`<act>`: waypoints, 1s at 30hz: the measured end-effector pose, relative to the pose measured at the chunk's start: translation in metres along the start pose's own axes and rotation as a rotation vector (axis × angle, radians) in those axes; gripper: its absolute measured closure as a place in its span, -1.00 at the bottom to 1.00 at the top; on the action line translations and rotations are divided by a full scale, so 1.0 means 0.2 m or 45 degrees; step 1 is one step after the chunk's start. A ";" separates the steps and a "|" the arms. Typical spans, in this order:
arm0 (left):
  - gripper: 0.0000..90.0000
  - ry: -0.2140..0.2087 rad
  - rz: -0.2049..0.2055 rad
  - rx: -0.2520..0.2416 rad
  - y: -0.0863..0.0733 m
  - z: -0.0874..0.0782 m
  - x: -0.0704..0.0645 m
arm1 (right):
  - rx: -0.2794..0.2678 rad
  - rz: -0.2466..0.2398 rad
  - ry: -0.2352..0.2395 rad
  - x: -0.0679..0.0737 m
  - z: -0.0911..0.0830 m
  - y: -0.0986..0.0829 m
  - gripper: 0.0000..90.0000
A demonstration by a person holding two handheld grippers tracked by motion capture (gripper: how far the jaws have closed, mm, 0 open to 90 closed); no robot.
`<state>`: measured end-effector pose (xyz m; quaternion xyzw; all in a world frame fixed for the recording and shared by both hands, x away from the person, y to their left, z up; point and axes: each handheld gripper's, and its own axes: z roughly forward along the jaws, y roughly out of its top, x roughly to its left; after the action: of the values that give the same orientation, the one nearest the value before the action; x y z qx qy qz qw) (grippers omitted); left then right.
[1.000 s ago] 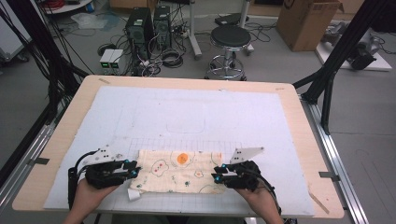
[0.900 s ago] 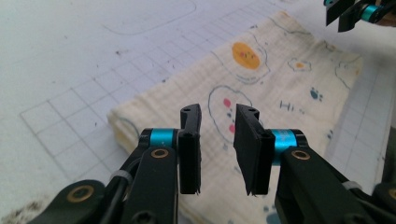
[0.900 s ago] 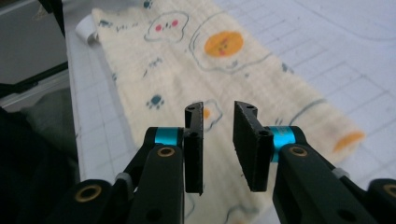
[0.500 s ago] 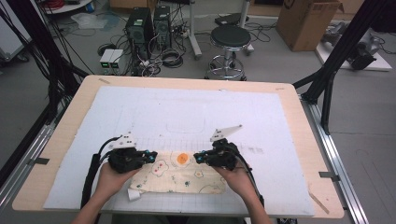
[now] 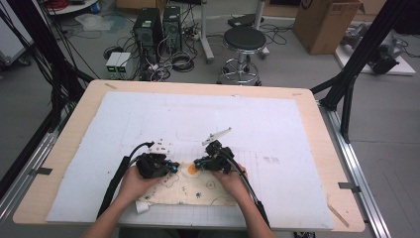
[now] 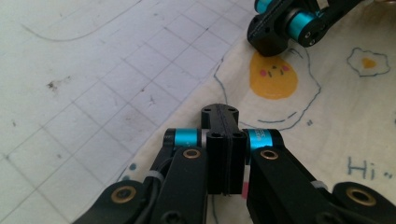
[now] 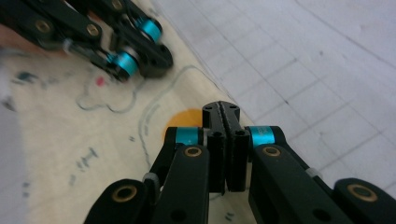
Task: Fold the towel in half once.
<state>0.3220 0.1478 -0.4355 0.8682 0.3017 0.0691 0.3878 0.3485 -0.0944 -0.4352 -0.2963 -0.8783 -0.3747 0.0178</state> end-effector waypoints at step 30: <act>0.95 0.085 -0.115 -0.028 -0.12 -0.14 0.16 | -0.052 0.105 -0.109 -0.16 -0.24 -0.22 0.99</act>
<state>0.3266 0.1948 -0.4370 0.8466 0.3526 0.0837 0.3898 0.3423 -0.1678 -0.4378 -0.3483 -0.8575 -0.3785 -0.0106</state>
